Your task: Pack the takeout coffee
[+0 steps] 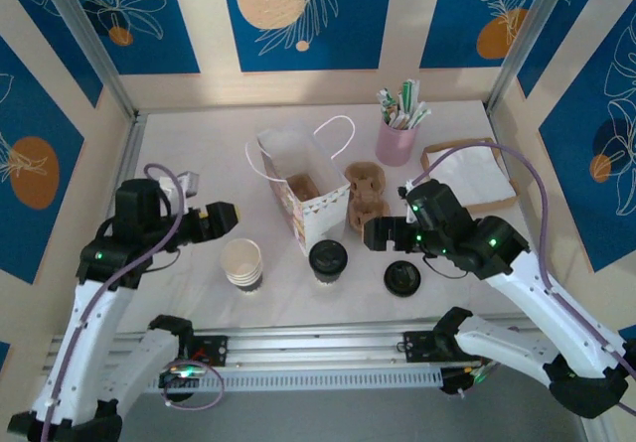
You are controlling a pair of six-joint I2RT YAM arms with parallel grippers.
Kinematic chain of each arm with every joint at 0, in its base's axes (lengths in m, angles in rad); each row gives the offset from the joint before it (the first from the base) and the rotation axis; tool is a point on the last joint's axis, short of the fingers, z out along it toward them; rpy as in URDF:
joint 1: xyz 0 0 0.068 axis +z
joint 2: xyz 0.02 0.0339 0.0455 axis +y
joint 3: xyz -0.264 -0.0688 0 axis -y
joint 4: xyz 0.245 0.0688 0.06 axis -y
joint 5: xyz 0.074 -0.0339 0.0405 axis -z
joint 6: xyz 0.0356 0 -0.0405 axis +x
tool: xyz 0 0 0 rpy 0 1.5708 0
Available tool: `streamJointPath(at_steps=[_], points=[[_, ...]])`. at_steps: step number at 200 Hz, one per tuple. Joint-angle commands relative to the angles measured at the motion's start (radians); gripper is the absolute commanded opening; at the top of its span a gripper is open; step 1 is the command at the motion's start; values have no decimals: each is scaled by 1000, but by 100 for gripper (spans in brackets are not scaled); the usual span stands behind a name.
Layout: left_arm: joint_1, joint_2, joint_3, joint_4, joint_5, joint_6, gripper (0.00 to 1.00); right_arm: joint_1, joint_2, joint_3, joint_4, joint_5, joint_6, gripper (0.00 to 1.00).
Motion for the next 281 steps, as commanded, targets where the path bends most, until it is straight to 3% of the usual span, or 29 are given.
streamJointPath(at_steps=[1,17,32,66,113,189,281], points=[[10,43,-17,105,41,-1,77,-28,32,-13,65,-63,-17,99],[9,91,-10,129,30,13,69,-56,61,-17,81,-107,-51,100],[10,147,15,144,20,28,63,-98,67,-37,120,-160,-65,94],[12,271,62,201,20,27,47,-218,85,-90,239,-302,-96,69],[12,409,82,279,25,23,34,-323,209,-46,301,-359,-103,45],[12,576,125,423,85,-27,31,-296,411,36,396,-458,-91,41],[6,732,234,522,120,-80,30,-246,492,50,446,-450,-56,42]])
